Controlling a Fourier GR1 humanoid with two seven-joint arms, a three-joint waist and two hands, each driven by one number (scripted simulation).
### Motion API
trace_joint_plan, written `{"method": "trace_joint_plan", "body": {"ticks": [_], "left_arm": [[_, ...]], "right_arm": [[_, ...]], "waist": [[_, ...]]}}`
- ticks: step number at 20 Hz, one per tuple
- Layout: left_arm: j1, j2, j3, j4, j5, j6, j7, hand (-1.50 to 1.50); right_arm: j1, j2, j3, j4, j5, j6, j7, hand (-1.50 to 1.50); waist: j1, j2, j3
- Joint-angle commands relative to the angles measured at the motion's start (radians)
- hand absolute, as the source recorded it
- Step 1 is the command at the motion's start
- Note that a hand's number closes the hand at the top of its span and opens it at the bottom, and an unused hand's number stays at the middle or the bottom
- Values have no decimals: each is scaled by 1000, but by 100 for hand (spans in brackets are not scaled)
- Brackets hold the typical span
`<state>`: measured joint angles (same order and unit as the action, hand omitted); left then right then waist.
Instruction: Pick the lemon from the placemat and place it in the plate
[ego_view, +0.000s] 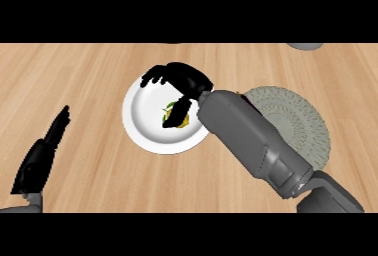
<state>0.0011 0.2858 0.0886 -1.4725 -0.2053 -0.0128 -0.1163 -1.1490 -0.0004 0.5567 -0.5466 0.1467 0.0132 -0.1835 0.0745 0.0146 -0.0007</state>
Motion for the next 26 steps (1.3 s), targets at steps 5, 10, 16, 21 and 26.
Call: {"method": "trace_joint_plan", "body": {"ticks": [5, 10, 16, 21, 26], "left_arm": [[-4, 3, 17, 47, -3, -1, -24, 0], [93, -19, 3, -46, -1, 4, -30, 0], [16, -29, 0, 4, -24, 26, -14, 0], [18, -3, 22, -21, 3, -8, -19, 0], [11, -1, 14, -9, -5, -15, -26, 0]], "right_arm": [[-53, 0, -159, 12, -210, -91, -34, -150], [-92, -56, -296, 132, -276, -82, -57, -150], [-43, -149, -417, 231, -372, 100, -239, -150], [-17, -251, -437, 307, -356, 224, -386, -150], [-50, -365, -441, 354, -331, 310, -447, -150]], "waist": [[-27, -2, 0], [-22, -2, 1], [-21, 12, 2], [0, 17, 2], [9, 21, 3]]}}
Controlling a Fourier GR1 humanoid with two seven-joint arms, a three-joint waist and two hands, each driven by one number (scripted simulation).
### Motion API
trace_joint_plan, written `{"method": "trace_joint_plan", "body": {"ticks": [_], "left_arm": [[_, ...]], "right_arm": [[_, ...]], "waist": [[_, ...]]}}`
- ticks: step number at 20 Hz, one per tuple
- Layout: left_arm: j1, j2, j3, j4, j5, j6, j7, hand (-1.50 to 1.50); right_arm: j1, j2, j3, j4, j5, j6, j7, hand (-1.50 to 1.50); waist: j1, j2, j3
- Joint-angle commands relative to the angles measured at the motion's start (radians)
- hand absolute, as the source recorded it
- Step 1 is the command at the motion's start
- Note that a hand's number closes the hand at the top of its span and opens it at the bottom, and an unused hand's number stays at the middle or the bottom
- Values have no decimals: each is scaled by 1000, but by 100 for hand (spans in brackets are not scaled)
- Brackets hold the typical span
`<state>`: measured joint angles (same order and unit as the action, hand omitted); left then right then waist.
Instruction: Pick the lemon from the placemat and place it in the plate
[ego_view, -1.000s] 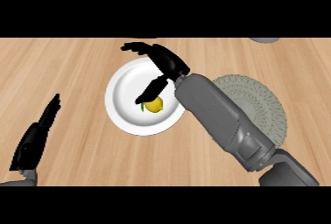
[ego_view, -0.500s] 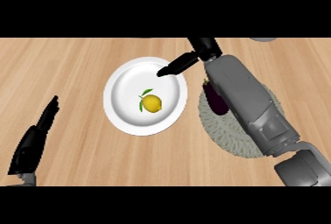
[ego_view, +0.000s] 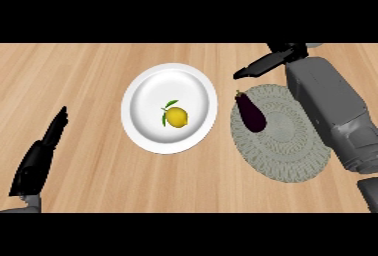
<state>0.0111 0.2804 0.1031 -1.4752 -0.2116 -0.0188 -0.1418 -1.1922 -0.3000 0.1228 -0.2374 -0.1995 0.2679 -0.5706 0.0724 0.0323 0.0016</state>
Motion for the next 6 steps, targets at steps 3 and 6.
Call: {"method": "trace_joint_plan", "body": {"ticks": [3, 6], "left_arm": [[4, -18, -30, -40, -21, 4, 32, 0], [-8, -22, -30, -21, -22, 6, 11, 0]], "right_arm": [[-8, -69, -7, 79, 27, 84, -84, -150], [7, -84, -11, 104, 34, 75, -121, -150]], "waist": [[13, 1, 1], [26, 12, 2]]}}
